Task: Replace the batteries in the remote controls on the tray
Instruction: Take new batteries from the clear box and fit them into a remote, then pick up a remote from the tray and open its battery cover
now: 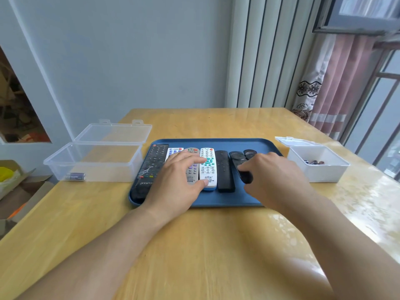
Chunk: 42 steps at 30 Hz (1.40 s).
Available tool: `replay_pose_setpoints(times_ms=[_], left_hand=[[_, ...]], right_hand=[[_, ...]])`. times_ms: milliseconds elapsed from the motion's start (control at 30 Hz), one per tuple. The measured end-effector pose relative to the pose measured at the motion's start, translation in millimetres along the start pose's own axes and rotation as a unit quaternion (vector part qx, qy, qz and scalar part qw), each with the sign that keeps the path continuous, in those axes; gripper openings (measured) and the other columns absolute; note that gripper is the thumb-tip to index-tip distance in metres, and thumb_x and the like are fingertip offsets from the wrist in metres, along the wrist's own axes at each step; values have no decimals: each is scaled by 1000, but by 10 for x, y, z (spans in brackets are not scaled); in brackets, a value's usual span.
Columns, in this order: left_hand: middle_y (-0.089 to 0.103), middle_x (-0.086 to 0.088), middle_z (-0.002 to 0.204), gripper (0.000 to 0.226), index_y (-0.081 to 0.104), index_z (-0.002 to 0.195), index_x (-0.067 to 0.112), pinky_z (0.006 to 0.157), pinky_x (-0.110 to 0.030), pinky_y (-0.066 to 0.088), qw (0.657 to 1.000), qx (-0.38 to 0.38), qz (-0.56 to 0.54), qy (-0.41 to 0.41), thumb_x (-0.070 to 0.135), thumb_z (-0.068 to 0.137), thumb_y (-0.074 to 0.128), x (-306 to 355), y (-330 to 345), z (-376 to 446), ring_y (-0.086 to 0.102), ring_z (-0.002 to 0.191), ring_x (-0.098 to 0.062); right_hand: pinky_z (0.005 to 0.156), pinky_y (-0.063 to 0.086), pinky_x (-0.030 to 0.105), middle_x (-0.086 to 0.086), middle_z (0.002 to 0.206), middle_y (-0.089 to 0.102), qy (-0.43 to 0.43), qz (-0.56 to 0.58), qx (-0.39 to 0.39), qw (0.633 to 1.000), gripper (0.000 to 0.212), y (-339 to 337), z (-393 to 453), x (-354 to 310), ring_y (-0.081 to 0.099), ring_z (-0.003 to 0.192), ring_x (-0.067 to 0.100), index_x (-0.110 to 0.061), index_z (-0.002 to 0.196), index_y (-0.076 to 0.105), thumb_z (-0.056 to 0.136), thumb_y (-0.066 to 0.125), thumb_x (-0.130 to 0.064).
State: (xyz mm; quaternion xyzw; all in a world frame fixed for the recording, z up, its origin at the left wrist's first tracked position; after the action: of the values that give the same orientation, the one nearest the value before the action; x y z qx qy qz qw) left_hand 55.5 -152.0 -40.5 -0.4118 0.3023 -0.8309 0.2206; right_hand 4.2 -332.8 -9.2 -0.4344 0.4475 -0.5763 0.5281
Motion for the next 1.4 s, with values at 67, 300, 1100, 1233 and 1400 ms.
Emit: replay_pose_setpoints(times_ms=[67,300,1100,1233,1400], left_hand=[[58,15,134,44,67,123,27,99,7,12,1000,-4,2,1,23,81,81,0,6,-5,40,131,3],[61,13,134,45,70,120,26,104,3,15,1000,1,-2,11,24,78,86,31,-2,2,41,132,2],[59,23,120,36,71,115,28,102,4,16,999,45,-27,0,20,81,82,57,-118,-3,38,130,7],[62,22,117,31,72,113,27,103,2,20,998,55,-39,0,20,83,80,70,-130,-8,42,128,6],[64,22,116,31,72,115,27,95,4,25,996,78,-43,4,22,85,78,108,-180,-17,46,113,15]], right_hand=[[44,23,29,-3,68,43,-8,-4,-23,1000,14,31,-30,-39,40,55,15,-22,74,54,79,61,-11],[49,29,28,0,86,56,-42,6,-49,998,9,113,-18,-73,46,71,22,-27,98,65,92,61,-25],[59,37,30,6,103,65,165,63,-31,984,27,320,215,671,55,83,29,-16,107,59,80,59,-17],[70,41,34,7,115,60,176,90,-24,980,37,352,239,741,56,97,31,-14,121,55,84,57,-16],[69,38,34,13,112,53,195,168,21,966,29,305,263,785,50,85,32,-8,113,59,88,46,-5]])
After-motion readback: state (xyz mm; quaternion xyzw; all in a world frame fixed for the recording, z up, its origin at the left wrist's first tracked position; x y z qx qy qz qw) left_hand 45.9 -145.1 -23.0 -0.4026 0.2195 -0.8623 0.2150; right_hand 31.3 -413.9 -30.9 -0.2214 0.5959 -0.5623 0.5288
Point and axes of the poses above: each hand's wrist, its own z-axis towards the middle knuckle, its own y-axis out of the palm, x = y × z, the point moved 7 cm from there along z, towards the middle knuckle
